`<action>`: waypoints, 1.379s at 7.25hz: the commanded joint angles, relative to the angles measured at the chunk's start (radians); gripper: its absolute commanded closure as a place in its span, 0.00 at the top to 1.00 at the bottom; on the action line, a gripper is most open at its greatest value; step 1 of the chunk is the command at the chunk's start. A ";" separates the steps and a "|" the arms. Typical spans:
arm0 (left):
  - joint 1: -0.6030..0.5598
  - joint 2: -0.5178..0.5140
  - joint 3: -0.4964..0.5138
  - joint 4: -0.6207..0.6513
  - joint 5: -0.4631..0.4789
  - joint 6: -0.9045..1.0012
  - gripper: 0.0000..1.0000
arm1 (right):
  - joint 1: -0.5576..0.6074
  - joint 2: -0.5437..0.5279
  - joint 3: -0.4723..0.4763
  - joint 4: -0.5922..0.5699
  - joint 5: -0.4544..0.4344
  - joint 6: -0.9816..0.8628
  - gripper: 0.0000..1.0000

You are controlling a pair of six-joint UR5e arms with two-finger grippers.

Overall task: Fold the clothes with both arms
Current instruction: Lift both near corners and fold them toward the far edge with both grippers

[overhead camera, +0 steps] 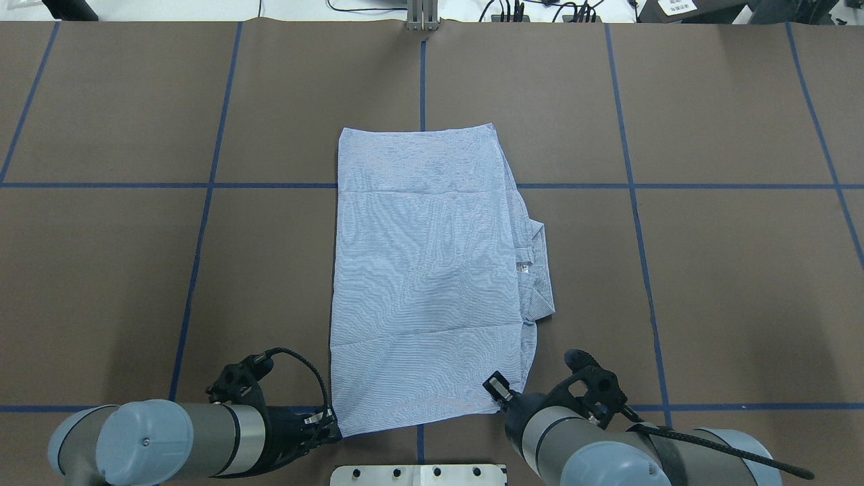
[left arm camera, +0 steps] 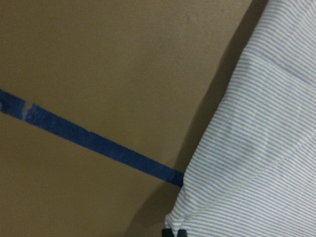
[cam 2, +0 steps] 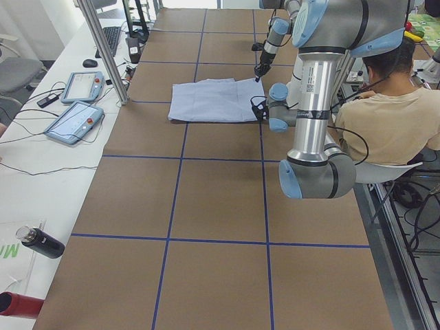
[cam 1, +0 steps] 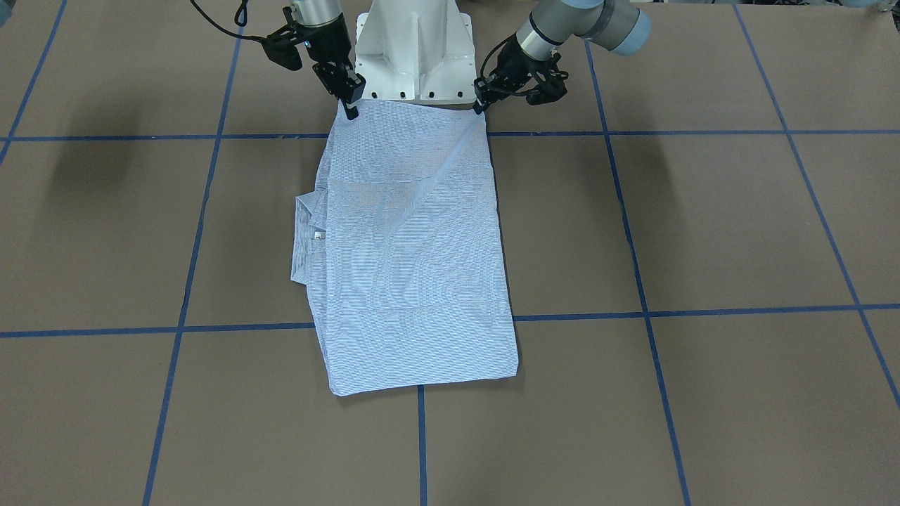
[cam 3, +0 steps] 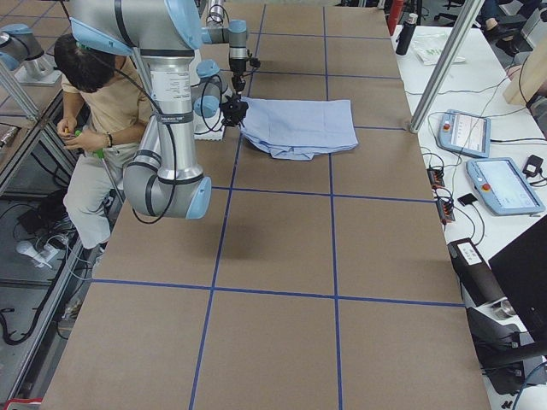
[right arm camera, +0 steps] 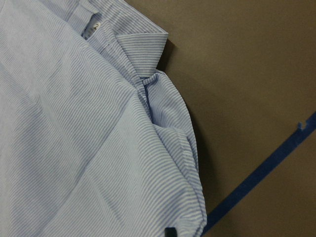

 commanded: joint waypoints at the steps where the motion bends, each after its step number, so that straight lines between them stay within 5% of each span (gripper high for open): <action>1: -0.001 0.069 -0.105 0.000 -0.021 0.002 0.00 | 0.001 -0.011 0.023 0.000 0.002 0.015 0.00; 4: -0.054 0.057 -0.181 0.000 -0.065 0.002 0.00 | 0.001 -0.013 0.139 -0.036 0.020 0.077 0.00; 6: -0.240 0.002 -0.170 0.015 -0.170 0.041 0.00 | 0.073 0.002 0.184 -0.099 0.064 0.068 0.00; 8: -0.431 -0.077 -0.074 0.032 -0.303 0.137 0.00 | 0.275 0.112 0.053 -0.097 0.270 0.020 0.00; 10: -0.499 -0.208 0.067 0.032 -0.323 0.145 0.00 | 0.366 0.164 -0.070 -0.086 0.301 -0.098 0.00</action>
